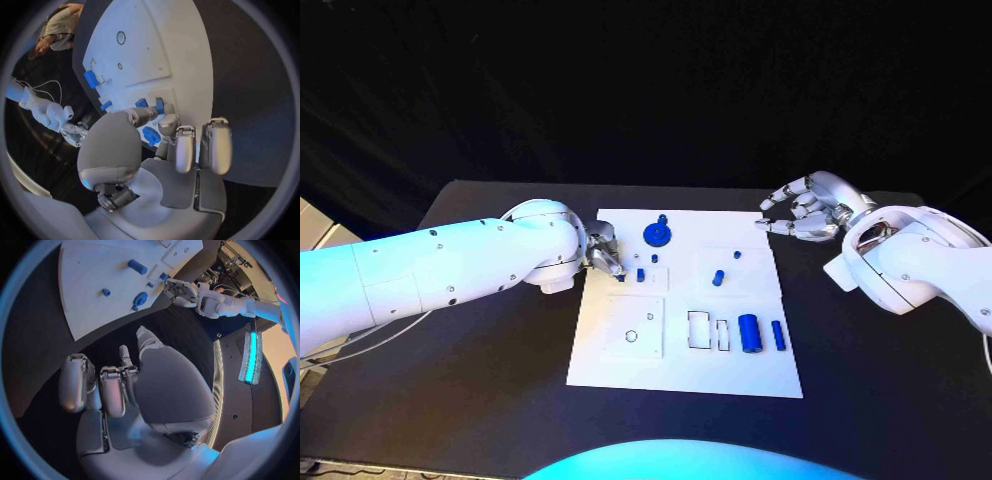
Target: Assemble the parts on the task board
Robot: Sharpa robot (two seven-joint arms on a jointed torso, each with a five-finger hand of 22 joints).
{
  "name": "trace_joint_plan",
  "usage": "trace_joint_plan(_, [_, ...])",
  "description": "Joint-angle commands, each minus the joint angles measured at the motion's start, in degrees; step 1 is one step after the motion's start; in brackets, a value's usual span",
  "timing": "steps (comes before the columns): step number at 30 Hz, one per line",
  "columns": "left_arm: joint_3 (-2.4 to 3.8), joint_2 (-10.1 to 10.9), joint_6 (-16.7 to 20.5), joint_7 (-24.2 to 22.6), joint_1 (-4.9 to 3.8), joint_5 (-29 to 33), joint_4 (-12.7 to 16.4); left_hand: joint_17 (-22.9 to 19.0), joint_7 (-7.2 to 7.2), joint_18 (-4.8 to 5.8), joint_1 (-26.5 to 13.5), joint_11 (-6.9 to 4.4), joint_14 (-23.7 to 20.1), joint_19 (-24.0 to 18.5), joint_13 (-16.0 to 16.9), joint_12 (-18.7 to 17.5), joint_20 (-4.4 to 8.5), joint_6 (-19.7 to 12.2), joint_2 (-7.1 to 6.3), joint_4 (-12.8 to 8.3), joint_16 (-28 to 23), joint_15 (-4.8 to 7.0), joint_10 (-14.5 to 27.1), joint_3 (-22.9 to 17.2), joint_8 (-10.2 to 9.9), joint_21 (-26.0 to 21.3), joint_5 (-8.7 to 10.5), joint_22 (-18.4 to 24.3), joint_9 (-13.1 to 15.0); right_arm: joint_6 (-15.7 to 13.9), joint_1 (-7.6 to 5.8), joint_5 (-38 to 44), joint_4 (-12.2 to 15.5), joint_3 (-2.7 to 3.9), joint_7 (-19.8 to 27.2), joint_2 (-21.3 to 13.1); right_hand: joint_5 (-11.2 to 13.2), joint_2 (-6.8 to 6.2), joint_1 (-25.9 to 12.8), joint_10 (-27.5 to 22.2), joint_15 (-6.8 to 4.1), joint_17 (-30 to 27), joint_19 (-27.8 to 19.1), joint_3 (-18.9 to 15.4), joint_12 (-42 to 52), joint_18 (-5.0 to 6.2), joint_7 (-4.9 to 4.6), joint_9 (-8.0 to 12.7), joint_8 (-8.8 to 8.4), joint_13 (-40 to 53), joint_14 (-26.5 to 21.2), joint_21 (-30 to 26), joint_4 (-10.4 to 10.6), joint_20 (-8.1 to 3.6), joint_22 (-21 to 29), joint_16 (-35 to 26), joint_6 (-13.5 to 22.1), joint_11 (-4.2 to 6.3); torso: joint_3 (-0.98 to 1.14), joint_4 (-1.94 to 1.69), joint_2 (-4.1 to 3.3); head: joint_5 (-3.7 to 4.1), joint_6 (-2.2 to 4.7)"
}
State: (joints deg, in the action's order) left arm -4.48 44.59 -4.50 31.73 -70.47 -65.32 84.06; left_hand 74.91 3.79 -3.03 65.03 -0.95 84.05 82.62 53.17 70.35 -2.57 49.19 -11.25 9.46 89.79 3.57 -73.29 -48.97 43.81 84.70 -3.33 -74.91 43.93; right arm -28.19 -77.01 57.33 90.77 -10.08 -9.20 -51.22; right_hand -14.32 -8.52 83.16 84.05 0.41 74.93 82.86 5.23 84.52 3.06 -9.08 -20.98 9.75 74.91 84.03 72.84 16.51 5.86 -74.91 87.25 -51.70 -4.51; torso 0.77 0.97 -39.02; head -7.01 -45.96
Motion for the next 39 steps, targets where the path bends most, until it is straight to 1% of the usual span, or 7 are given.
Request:
trace_joint_plan(1, [-0.48,-0.37,-2.09,-0.17,0.74,1.26,0.39,15.09,-0.77,0.49,-0.53,-0.07,5.95,0.28,0.16,0.34,-0.03,0.86,-0.08,-6.38,0.21,0.35,-0.70,-6.45,0.25,0.35,0.02,-4.43,0.06,0.71,0.07,0.59,-0.03,0.00,0.68,0.03,-0.28,-0.33,-0.12,1.51,-0.54,8.16,-0.27,0.41,-0.13,0.81,0.06,0.10,0.28,10.64,4.15,-0.21,0.06,-0.07,-3.62,-0.23,0.31,0.34,-0.01,-0.02,0.03,-0.04,-0.03])
trace_joint_plan(5, [-0.48,-0.33,-1.52,-0.25,0.78,1.35,0.47,15.09,-1.06,0.50,-1.55,-0.28,5.95,0.34,0.41,0.46,0.09,1.30,-0.61,-6.08,0.21,0.52,-1.12,-5.77,0.34,0.37,0.10,-4.51,0.04,0.72,0.10,0.59,-0.05,0.00,0.69,0.03,-0.28,-0.33,-0.12,1.51,-0.54,8.16,-0.27,0.41,-0.13,0.81,0.06,0.10,0.28,10.64,4.15,-0.21,0.06,-0.07,-3.62,-0.23,0.31,0.34,0.01,-0.01,0.00,-0.03,0.06])
trace_joint_plan(12, [-0.48,-0.25,-0.92,-0.34,0.80,1.50,0.47,15.09,-1.53,0.55,-3.18,-0.63,5.95,0.51,0.48,0.40,0.33,1.88,-1.17,-5.11,0.21,0.81,-1.44,-4.17,0.33,0.42,0.15,-4.70,-0.08,0.76,0.13,0.59,-0.07,0.00,0.69,0.04,-0.28,-0.33,-0.12,1.51,-0.54,8.16,-0.27,0.41,-0.13,0.81,0.06,0.10,0.28,10.64,4.15,-0.21,0.06,-0.07,-3.62,-0.23,0.31,0.34,0.06,0.04,-0.03,-0.01,-0.05])
trace_joint_plan(17, [-0.48,-0.17,-0.81,-0.37,0.80,1.59,0.48,15.09,-1.75,0.57,-4.13,-0.82,5.95,0.58,0.60,0.38,0.49,2.22,-1.67,-4.53,0.21,0.98,-1.55,-3.13,0.20,0.42,0.14,-4.76,-0.24,0.85,0.14,0.59,-0.11,0.00,0.64,0.03,-0.28,-0.33,-0.12,1.51,-0.54,8.16,-0.27,0.41,-0.13,0.81,0.06,0.10,0.28,10.64,4.15,-0.21,0.06,-0.07,-3.62,-0.23,0.31,0.34,0.05,0.02,-0.01,0.01,-0.06])
trace_joint_plan(23, [-0.48,-0.13,-0.37,-0.41,0.81,1.64,0.45,15.09,-1.85,0.58,-4.58,-0.90,5.95,0.64,0.71,0.42,0.57,2.43,-1.84,-4.21,0.21,1.05,-1.63,-2.63,0.14,0.44,0.14,-4.83,-0.33,0.90,0.16,0.59,-0.14,0.00,0.60,0.04,-0.29,-0.29,-0.19,1.46,-0.55,8.04,-0.28,0.44,-0.20,0.82,0.06,0.11,0.30,10.58,4.12,-0.28,0.07,-0.08,-3.58,-0.29,0.34,0.35,0.07,0.02,0.00,0.04,0.04])
trace_joint_plan(30, [-0.48,-0.09,-0.02,-0.42,0.81,1.65,0.42,15.09,-1.95,0.61,-5.27,-0.99,5.95,0.72,1.06,0.55,0.66,2.72,-1.98,-3.63,0.21,1.13,-1.79,-1.97,0.03,0.47,0.14,-4.91,-0.47,0.90,0.17,0.59,-0.13,0.00,0.58,0.03,-0.29,-0.29,-0.19,1.46,-0.55,8.04,-0.28,0.44,-0.20,0.82,0.06,0.11,0.30,10.58,4.12,-0.28,0.07,-0.08,-3.58,-0.29,0.34,0.35,0.05,0.04,-0.02,0.07,-0.10])
trace_joint_plan(39, [-0.48,0.02,0.57,-0.44,0.81,1.71,0.47,15.09,-2.06,0.63,-7.93,-1.08,5.95,0.83,1.34,0.54,0.82,3.47,-2.69,-1.04,0.21,1.25,-1.88,0.64,-0.35,0.46,0.24,-5.01,-0.90,0.86,0.22,0.59,-0.24,0.00,0.58,0.06,-0.27,-0.24,-0.30,1.47,-0.55,8.04,-0.29,0.47,-0.20,0.83,0.06,0.13,0.32,10.58,4.13,-0.36,0.10,-0.10,-3.53,-0.30,0.37,0.35,0.04,-0.02,-0.04,0.17,-0.14])
